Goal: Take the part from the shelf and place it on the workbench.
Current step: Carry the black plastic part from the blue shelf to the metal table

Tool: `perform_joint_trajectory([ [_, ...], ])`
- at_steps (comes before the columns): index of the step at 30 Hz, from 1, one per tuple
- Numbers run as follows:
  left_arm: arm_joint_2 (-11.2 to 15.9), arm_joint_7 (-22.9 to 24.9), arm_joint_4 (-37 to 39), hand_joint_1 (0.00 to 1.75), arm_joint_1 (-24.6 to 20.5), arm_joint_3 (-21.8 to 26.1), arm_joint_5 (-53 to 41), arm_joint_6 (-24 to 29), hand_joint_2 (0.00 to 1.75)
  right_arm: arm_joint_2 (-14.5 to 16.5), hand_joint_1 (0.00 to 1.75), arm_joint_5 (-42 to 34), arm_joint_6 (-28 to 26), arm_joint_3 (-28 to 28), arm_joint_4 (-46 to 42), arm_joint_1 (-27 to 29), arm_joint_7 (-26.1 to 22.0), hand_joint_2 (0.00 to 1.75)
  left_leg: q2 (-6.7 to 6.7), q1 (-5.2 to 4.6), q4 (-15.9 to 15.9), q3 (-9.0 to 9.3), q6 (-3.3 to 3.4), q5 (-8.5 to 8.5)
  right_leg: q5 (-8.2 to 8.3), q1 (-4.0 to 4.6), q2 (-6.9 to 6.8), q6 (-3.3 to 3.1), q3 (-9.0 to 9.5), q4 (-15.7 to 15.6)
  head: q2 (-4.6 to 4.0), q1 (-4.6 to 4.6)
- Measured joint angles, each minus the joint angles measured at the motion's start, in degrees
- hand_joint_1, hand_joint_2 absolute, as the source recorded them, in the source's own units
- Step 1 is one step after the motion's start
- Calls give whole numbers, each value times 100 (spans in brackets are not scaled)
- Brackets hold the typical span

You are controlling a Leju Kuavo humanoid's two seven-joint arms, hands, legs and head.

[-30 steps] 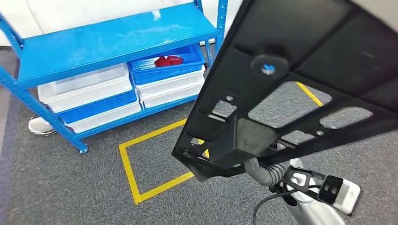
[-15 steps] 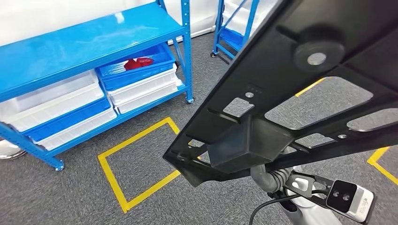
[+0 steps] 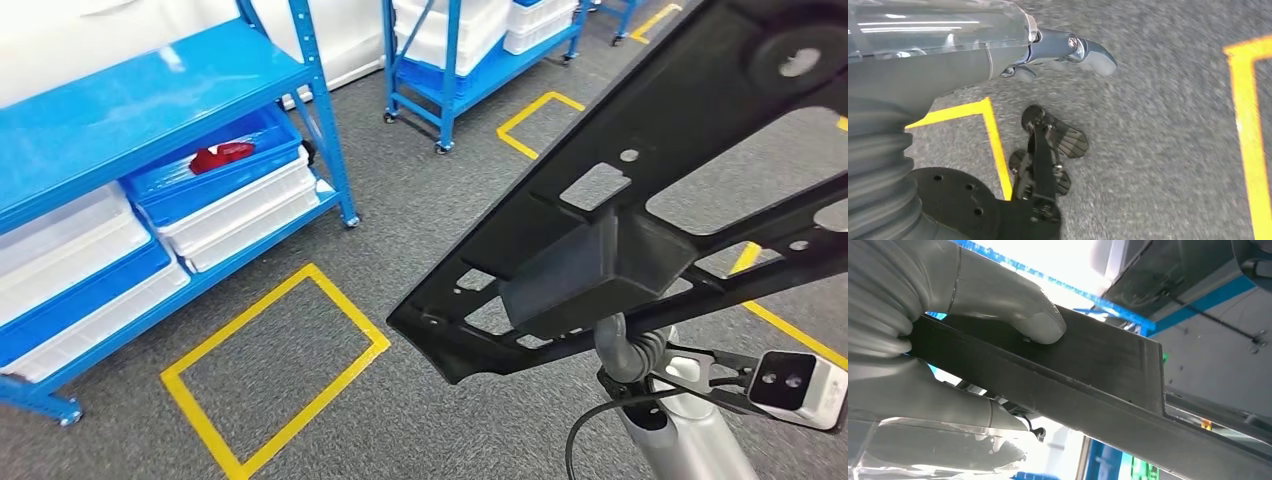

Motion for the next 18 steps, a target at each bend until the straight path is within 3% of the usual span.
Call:
perform_joint_trajectory([
  [1, 25, -44, -4, 0, 6, -4, -12, -36, 175, 2, 175, 22, 9, -35, 5, 25, -2, 175, -79, -5, -148, 61, 13, 23, 8, -14, 65, 35, -19, 2, 0, 0],
  [2, 50, -92, -8, 0, 9, -12, -27, -81, 175, 4, 175, 48, 8, -71, 10, 58, -3, 175, -66, -15, -182, 80, 25, 12, 25, -27, 133, 80, -35, -7, 0, 0],
  [3, 67, -137, -12, 0, 7, -25, -42, -126, 175, 8, 175, 77, 3, -109, 11, 94, -5, 175, -2, -14, -207, 95, 49, 32, 46, -34, 192, 126, -46, -26, 0, 0],
  [4, 82, -177, -17, 0, -3, -38, -53, -169, 175, 14, 175, 104, -5, -153, 11, 134, -9, 175, 64, -5, -245, 115, 83, 58, 45, -33, 163, 157, -57, -25, 0, 1],
  [6, 104, -235, -26, 0, -19, -58, -82, -235, 175, 28, 175, 163, -26, -237, 11, 181, -18, 175, 206, 24, -326, 142, 153, 110, -116, -10, -112, 204, -178, 212, 0, 1],
  [8, 122, -259, -29, 0, -14, -64, -104, -276, 175, 65, 175, 230, -50, -291, 14, 215, -25, 175, 353, 12, -346, 141, 184, 118, -476, -23, -411, 238, -495, 884, 0, 1],
  [10, 137, -264, -29, 0, -6, -71, -122, -291, 175, 119, 175, 304, -94, -323, 16, 278, -29, 175, 512, -2, -340, 135, 186, 107, -673, -49, -483, 275, -779, 1486, 0, 1],
  [11, 142, -265, -29, 0, -8, -80, -142, -288, 175, 142, 175, 346, -125, -339, 16, 311, -31, 175, 591, -4, -333, 136, 180, 97, -620, -57, -504, 288, -782, 1509, 0, 1],
  [13, 146, -264, -29, 0, -22, -123, -208, -276, 175, 168, 175, 449, -197, -381, 10, 357, -32, 175, 728, -6, -309, 150, 154, 66, -276, -59, -639, 289, -450, 910, 0, 1],
  [14, 154, -261, -30, 0, -30, -154, -247, -267, 175, 175, 175, 499, -228, -405, 3, 370, -33, 175, 788, -17, -294, 159, 133, 45, -148, -34, -806, 265, -240, 516, 0, 1],
  [16, 173, -253, -31, 0, -46, -206, -314, -242, 175, 179, 175, 577, -274, -457, -29, 395, -33, 175, 904, -58, -263, 175, 78, 2, -35, 11, -1027, 184, -13, 39, 0, 1],
  [17, 185, -247, -32, 0, -52, -227, -338, -233, 175, 179, 175, 607, -288, -485, -49, 416, -34, 175, 968, -79, -258, 185, 49, -14, -55, 30, -1036, 142, -11, -5, 0, 1],
  [18, 190, -241, -32, 0, -60, -251, -355, -233, 175, 179, 175, 639, -297, -521, -74, 444, -34, 175, 1038, -87, -254, 200, 20, -31, -41, 28, -950, 107, -24, -12, 0, 1],
])
